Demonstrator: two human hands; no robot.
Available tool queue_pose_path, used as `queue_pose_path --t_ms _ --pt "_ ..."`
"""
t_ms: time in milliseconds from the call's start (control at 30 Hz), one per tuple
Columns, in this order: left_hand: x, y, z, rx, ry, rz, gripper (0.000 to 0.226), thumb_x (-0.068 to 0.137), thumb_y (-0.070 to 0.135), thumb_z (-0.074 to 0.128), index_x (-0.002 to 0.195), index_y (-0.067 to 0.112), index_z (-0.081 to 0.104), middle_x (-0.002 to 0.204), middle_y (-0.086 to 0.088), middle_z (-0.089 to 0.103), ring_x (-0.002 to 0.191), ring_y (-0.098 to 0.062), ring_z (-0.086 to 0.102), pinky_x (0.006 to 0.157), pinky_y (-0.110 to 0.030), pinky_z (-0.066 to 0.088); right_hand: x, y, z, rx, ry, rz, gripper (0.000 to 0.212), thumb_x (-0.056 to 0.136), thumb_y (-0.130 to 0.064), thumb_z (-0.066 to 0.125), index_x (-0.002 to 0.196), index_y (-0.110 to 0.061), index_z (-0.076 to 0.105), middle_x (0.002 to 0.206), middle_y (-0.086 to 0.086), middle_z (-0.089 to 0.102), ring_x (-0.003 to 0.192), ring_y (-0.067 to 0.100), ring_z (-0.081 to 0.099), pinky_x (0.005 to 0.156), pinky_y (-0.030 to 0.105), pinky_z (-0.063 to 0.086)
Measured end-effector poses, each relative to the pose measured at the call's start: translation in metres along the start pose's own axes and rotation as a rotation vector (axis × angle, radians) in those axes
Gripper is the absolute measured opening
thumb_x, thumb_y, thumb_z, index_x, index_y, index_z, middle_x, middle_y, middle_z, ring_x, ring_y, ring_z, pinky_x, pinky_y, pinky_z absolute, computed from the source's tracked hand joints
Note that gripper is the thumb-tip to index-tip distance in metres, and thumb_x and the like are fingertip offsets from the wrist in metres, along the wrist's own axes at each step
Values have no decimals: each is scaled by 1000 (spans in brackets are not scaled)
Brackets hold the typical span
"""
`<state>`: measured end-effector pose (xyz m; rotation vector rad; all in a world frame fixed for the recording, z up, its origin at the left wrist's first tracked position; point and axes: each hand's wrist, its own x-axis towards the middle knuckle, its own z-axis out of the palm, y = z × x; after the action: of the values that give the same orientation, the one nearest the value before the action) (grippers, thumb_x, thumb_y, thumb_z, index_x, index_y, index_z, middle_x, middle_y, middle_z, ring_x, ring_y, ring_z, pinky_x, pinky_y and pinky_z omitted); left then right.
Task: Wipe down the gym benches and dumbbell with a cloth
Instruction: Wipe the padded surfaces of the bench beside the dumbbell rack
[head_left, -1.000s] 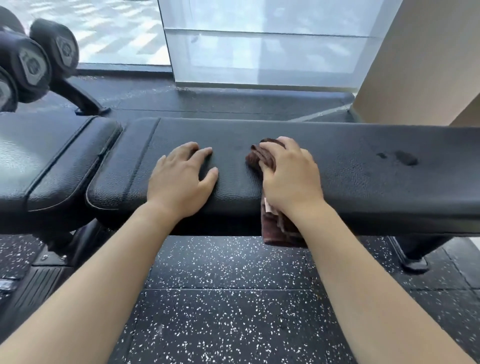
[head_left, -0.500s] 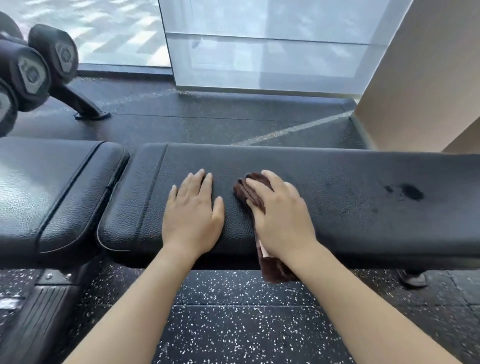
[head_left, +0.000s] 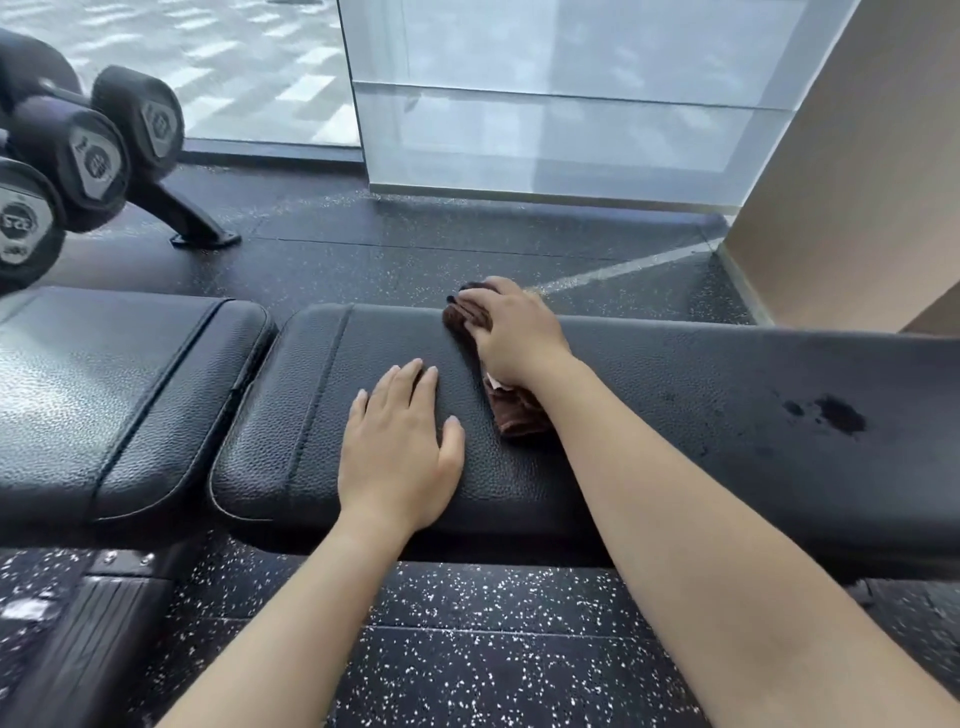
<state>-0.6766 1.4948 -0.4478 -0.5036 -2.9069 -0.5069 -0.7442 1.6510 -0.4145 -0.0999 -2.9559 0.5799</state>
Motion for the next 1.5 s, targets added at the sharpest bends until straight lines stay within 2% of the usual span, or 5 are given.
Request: queue_pose_path --t_ms 167,333,500,1067,1500 --pt "1 -2 -1 -16 1 -3 57 91 41 38 144 20 31 154 3 25 142 -13 17 117 -36 8 -9 -3 -3 22 -33 -66 40 93 -29 49 133 -33 48 146 -6 37 124 28 42 107 39 32" --pt "3 2 -1 17 -75 -37 57 92 35 38 145 16 27 156 -1 21 144 -18 13 116 -42 6 -63 29 -19 25 62 154 44 92 -24 49 135 -32 46 148 -5 33 127 28 38 103 42 37" --pt "4 65 19 0 -102 -118 65 90 39 36 146 10 20 157 -5 15 144 -30 5 115 -47 3 -142 84 -41 -6 207 338 43 92 -25 50 134 -31 47 148 -4 33 127 27 36 98 44 38" --pt "8 106 29 100 29 -261 60 87 44 46 138 14 38 148 -4 35 139 -25 23 115 -45 17 -45 120 -56 62 -24 52 45 89 -22 48 134 -28 44 148 6 31 124 34 36 102 43 32" --pt "6 102 30 64 52 -248 61 87 45 46 138 12 39 148 -5 35 139 -24 22 116 -44 16 -192 150 -71 51 145 122 45 89 -21 52 133 -30 48 147 -1 35 125 26 37 95 44 40"
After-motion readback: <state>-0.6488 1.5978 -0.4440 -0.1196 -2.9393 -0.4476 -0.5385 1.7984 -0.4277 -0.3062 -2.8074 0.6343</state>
